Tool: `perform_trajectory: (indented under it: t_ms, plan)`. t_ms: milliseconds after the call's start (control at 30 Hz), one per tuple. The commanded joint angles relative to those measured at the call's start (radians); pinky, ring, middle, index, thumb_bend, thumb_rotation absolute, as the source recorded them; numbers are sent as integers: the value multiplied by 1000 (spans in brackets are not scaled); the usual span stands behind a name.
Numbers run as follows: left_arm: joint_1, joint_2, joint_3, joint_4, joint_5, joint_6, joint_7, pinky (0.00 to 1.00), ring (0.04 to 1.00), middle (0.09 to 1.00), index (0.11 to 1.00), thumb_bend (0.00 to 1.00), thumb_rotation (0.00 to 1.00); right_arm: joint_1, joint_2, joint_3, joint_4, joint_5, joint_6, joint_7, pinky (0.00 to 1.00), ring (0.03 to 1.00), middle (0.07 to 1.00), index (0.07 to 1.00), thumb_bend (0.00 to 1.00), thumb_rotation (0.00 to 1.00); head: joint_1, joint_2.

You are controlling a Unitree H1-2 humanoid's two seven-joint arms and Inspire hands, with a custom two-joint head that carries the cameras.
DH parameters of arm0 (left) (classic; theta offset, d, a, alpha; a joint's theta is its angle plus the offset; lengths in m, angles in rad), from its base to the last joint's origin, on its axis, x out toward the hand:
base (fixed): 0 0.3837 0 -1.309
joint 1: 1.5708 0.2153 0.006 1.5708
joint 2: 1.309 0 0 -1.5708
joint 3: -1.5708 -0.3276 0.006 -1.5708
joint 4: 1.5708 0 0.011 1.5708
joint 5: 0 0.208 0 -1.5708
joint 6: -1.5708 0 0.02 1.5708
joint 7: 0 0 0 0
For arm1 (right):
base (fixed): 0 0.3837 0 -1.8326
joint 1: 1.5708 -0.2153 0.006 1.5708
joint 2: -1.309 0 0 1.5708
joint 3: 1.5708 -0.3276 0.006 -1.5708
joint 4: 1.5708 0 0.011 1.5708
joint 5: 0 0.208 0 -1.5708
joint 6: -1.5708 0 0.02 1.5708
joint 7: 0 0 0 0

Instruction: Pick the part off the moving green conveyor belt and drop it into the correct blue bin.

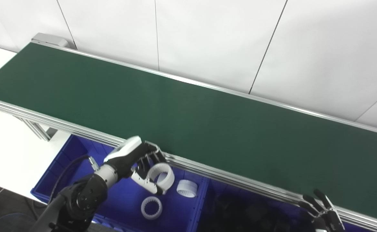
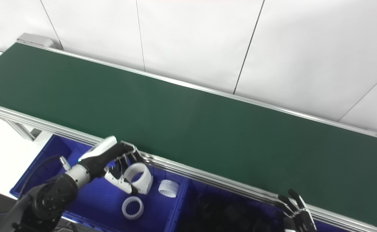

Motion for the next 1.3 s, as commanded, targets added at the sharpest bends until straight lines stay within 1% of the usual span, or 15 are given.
perform_trajectory:
  t_ms: [0,100,167,300,500,667,767,900,967,1100,1167,1200,1233,1267]
  plan:
    - [-16,8,-11,21,8,-54,39,398,424,502,499,501,0,2,-4,-11,-35,15,-48,12,653,724,774,860,608,719,1,-3]
    - [-21,10,-24,58,2,-65,50,381,407,478,501,501,0,0,-1,-15,-34,11,-47,13,652,724,773,862,609,719,3,-3]
    - [-24,15,-34,94,1,-87,62,372,400,467,504,501,0,-2,-2,-14,-31,17,-48,16,653,725,773,861,617,719,4,-3]
    - [-30,18,-60,147,23,-81,72,374,401,472,511,500,0,-8,0,-15,-27,21,-49,17,652,725,773,860,618,713,3,-6]
    - [-42,29,-88,220,41,-125,102,390,411,483,502,501,0,-15,1,-13,-21,16,-49,19,649,724,771,857,620,721,5,-15]
    - [-44,33,-93,210,52,-100,87,386,411,491,513,500,0,-17,1,-13,-18,12,-49,14,654,728,774,856,633,721,5,-16]
    - [-42,36,-94,203,61,-99,90,390,414,497,508,500,0,-17,2,-13,-20,9,-49,13,655,729,775,856,639,720,7,-19]
    - [-38,34,-86,194,51,-105,92,395,422,504,500,500,0,-17,2,-14,-19,14,-49,17,659,734,778,860,618,712,6,-23]
    - [-36,30,-83,181,54,-91,89,399,421,498,509,500,0,-16,2,-15,-17,24,-49,21,659,734,777,860,613,699,4,-25]
    - [-33,36,-96,165,100,-102,105,424,415,499,521,500,0,-16,3,-18,-16,23,-48,25,654,731,777,859,625,699,6,-28]
    - [-33,34,-98,153,121,-88,103,452,424,520,509,499,0,-16,3,-19,-15,23,-48,24,655,732,778,861,624,699,7,-28]
    - [-32,33,-98,145,133,-75,97,488,437,528,498,500,0,-16,3,-18,-14,22,-48,22,655,731,777,860,624,695,7,-29]
    - [-32,31,-98,136,143,-61,90,549,550,534,486,509,0,-15,4,-17,-15,20,-48,19,658,732,777,859,624,694,7,-30]
    - [-31,30,-97,130,149,-51,84,583,605,619,491,511,17,-14,4,-17,-15,19,-49,17,658,732,777,860,624,693,7,-30]
